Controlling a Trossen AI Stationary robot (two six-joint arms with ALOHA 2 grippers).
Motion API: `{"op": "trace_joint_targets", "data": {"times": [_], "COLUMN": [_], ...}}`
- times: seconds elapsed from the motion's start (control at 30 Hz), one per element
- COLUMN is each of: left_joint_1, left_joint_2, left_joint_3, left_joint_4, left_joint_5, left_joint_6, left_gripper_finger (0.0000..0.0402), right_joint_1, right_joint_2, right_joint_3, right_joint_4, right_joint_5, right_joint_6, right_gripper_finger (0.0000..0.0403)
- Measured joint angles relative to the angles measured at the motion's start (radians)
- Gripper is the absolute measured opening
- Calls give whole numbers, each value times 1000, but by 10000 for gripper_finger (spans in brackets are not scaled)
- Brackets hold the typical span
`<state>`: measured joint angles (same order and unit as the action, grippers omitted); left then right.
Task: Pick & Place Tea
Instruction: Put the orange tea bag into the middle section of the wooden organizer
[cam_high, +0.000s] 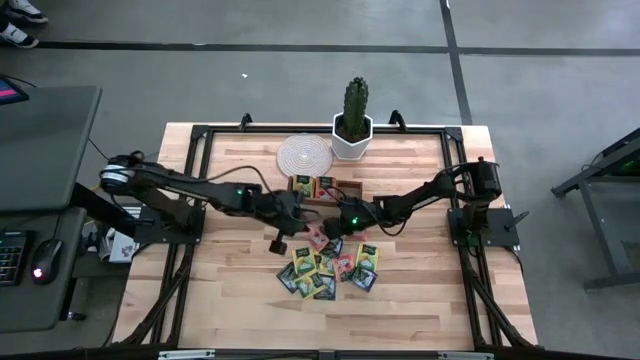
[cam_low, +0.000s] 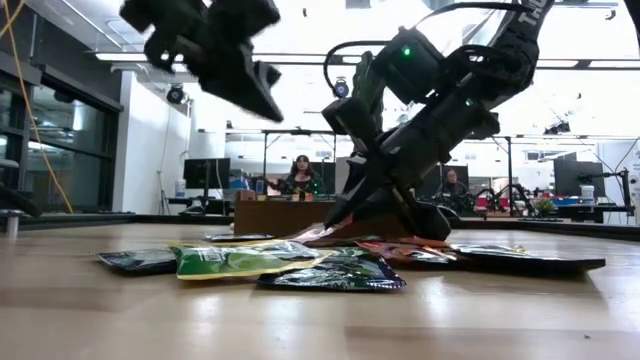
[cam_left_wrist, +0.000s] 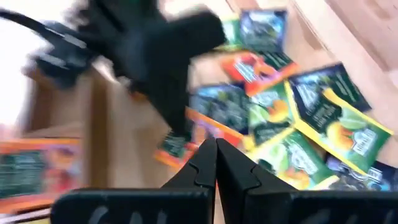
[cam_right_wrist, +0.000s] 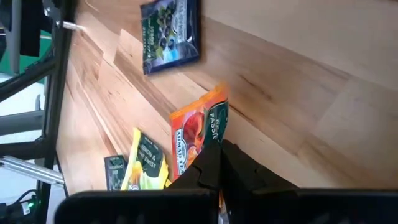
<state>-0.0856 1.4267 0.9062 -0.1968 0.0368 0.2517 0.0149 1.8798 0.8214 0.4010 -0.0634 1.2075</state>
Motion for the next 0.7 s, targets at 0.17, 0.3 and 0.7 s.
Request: {"op": "trace_joint_targets", "data": {"times": [0.17, 0.3, 0.7], "left_joint_1": [0, 0, 0], "left_joint_2": [-110, -169, -310], "left_joint_3": [-23, -84, -372], "left_joint_4": [13, 13, 306], "left_joint_5": [-39, -49, -17], "left_joint_6": [32, 14, -244], "left_gripper_finger": [1, 1, 1], "right_joint_1": [19, 26, 18], "right_joint_2": [-63, -124, -402], "right_joint_3": [0, 0, 2], "right_joint_4": [-16, -58, -185], "right_joint_5": [65, 90, 223], "right_joint_6": [-22, -48, -281], "right_gripper_finger": [0, 0, 0]}}
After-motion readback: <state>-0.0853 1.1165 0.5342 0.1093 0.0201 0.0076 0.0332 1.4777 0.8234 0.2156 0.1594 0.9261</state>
